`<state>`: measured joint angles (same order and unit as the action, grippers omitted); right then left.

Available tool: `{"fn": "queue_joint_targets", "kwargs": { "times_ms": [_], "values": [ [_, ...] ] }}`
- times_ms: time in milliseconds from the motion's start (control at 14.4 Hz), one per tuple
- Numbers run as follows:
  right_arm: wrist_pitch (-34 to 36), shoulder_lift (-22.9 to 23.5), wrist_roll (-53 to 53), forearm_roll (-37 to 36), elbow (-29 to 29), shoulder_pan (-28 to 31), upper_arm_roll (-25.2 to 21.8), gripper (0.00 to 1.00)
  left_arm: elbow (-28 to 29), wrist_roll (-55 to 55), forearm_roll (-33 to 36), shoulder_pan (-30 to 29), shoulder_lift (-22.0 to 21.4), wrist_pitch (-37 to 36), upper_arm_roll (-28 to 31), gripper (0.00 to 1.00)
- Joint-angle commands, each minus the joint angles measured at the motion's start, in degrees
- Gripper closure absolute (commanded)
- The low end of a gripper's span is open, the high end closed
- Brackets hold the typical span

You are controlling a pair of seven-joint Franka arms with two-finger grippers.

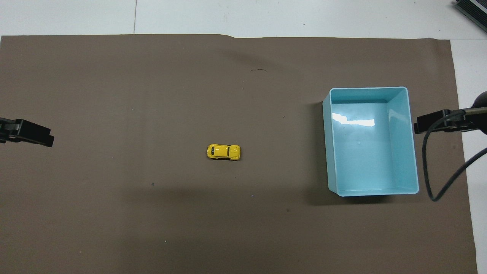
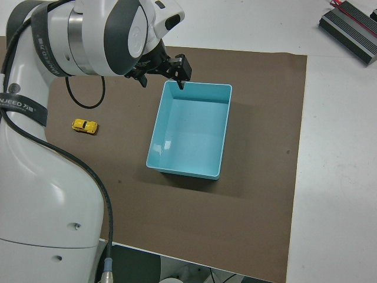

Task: Wind up and store yellow beetle car

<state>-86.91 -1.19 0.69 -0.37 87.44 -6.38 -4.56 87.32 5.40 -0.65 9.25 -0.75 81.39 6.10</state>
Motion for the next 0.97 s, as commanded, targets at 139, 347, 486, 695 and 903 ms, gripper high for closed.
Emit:
{"fn": "queue_joint_targets", "kwargs": {
  "times_ms": [139, 347, 486, 695, 903],
  "values": [
    [0.52, -0.65, 0.72, 0.37, 0.1, 0.58, 0.34, 0.0, 0.84, 0.49, 0.82, -0.37, -1.36, 0.52, -0.21, 0.0],
    [0.52, -0.65, 0.72, 0.37, 0.1, 0.58, 0.34, 0.0, 0.93, 0.58, 0.64, -0.37, -1.1, 2.36, -0.21, 0.0],
    [0.52, -0.65, 0.72, 0.37, 0.1, 0.58, 0.34, 0.0, 0.66, 0.67, 0.73, 0.07, -0.49, 2.11, -0.3, 0.0],
    [0.52, -0.65, 0.72, 0.37, 0.1, 0.58, 0.34, 0.0, 0.31, 2.06, 0.21, 0.68, 1.36, 2.89, -1.09, 0.0],
    [0.52, -0.65, 0.63, 0.37, 0.1, 0.58, 0.34, 0.0, 0.57, 12.85, -2.08, 2.87, 1.97, 6.23, -1.53, 0.0]
  ]
}}
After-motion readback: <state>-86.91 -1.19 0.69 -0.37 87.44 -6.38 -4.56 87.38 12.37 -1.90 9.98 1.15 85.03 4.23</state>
